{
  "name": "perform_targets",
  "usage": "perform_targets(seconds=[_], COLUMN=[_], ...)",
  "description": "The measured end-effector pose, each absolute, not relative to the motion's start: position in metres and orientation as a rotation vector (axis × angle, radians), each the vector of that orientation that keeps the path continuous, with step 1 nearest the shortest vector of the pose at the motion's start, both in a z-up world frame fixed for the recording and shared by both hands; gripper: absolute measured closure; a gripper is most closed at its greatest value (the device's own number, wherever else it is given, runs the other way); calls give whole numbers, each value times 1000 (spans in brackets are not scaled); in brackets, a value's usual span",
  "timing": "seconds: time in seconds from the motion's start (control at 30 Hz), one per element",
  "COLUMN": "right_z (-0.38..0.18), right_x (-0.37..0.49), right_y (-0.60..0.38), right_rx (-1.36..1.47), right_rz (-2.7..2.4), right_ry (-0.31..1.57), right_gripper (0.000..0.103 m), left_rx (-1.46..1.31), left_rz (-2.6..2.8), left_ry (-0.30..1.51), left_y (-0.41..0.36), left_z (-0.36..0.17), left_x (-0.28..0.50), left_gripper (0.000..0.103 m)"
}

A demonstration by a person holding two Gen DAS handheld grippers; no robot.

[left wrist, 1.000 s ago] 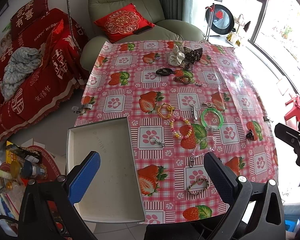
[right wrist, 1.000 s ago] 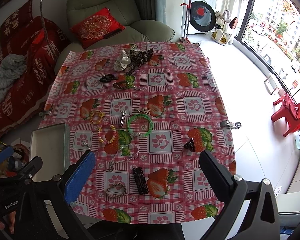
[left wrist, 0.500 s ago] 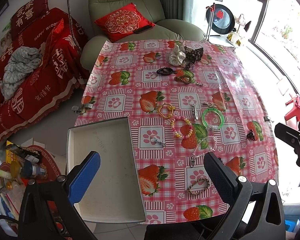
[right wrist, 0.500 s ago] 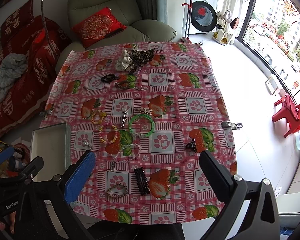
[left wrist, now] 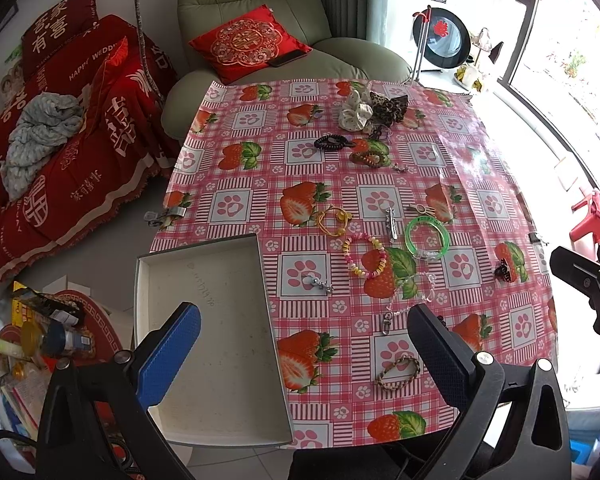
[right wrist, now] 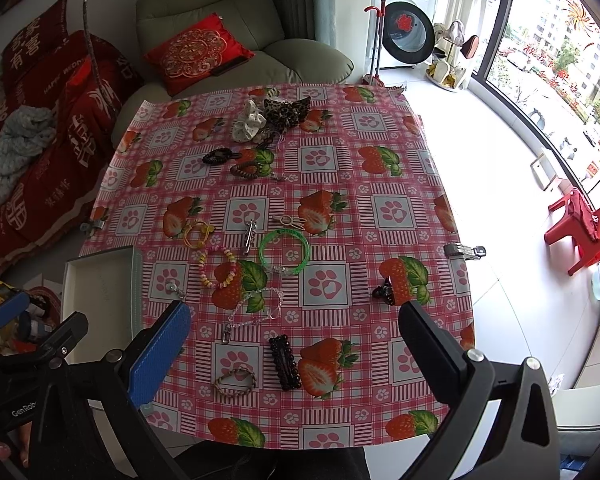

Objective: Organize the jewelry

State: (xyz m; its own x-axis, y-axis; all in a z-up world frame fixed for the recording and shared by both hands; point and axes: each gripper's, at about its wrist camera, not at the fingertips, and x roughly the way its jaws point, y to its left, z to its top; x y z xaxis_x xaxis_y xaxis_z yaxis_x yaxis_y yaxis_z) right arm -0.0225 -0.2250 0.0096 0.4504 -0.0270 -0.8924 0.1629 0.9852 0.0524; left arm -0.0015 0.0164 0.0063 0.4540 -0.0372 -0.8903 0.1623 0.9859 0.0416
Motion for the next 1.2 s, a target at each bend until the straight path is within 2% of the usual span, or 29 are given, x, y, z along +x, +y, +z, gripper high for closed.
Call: perform_targets(seconds=[1.2], right_z=[9], right_x=[-24], right_y=[-224], right_rx=[142], right_rz=[-117], right_ry=[1099], right_gripper=[0], left_rx=[128], left_rz=[-124], left_ry=[1095], left_y=[17], left_z=[6], left_x=[-1], left_gripper=[0])
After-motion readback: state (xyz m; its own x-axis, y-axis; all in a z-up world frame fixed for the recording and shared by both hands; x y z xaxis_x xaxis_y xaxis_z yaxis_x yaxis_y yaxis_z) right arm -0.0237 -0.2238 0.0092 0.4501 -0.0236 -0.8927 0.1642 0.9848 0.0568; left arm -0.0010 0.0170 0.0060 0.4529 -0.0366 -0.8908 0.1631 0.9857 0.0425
